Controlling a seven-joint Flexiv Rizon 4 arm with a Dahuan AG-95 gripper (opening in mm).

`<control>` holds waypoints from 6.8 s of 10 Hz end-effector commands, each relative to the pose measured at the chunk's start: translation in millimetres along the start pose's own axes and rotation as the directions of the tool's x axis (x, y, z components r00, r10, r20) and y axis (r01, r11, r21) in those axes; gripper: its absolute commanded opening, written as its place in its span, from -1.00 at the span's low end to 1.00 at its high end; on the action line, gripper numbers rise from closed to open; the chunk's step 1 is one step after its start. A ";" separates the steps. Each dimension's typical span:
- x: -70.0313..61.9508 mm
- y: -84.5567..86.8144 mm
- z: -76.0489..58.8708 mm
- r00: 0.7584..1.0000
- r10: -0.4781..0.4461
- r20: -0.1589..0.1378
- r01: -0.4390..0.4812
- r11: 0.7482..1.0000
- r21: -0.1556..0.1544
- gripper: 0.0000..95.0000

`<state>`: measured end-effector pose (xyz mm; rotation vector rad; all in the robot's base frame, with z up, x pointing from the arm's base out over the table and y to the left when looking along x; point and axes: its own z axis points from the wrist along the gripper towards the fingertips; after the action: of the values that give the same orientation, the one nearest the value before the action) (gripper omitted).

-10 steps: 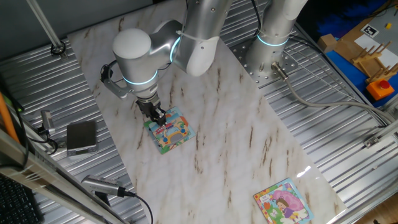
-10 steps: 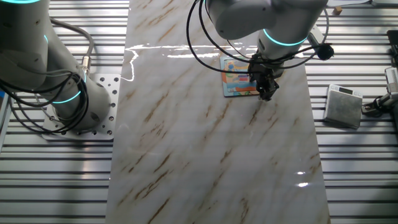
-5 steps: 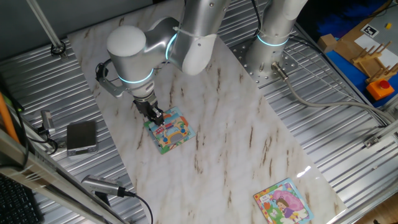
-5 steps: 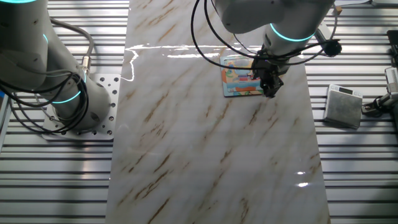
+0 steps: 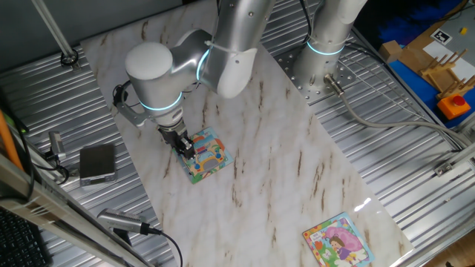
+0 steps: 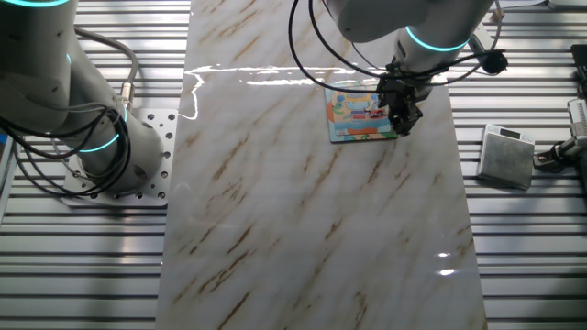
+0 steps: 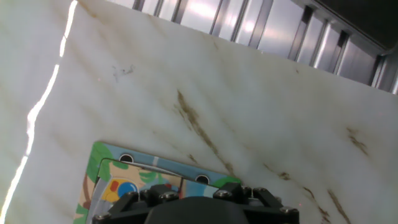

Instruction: Assemble one piece of a puzzle

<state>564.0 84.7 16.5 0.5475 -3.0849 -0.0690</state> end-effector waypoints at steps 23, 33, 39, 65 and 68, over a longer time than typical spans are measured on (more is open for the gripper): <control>-9.1 19.7 6.9 1.000 0.021 -0.003 -0.021 1.000 0.018 0.20; -11.9 24.1 5.4 1.000 0.030 0.001 -0.030 0.999 0.012 0.20; -12.8 23.5 8.2 0.999 0.039 -0.001 -0.039 0.999 0.019 0.20; 24.0 -19.9 4.3 0.999 -0.044 -0.008 0.044 0.999 0.032 0.20; 25.2 -21.6 6.2 0.999 -0.042 -0.006 0.042 0.999 0.029 0.20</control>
<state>547.3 55.7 9.0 0.6087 -3.0753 -0.0235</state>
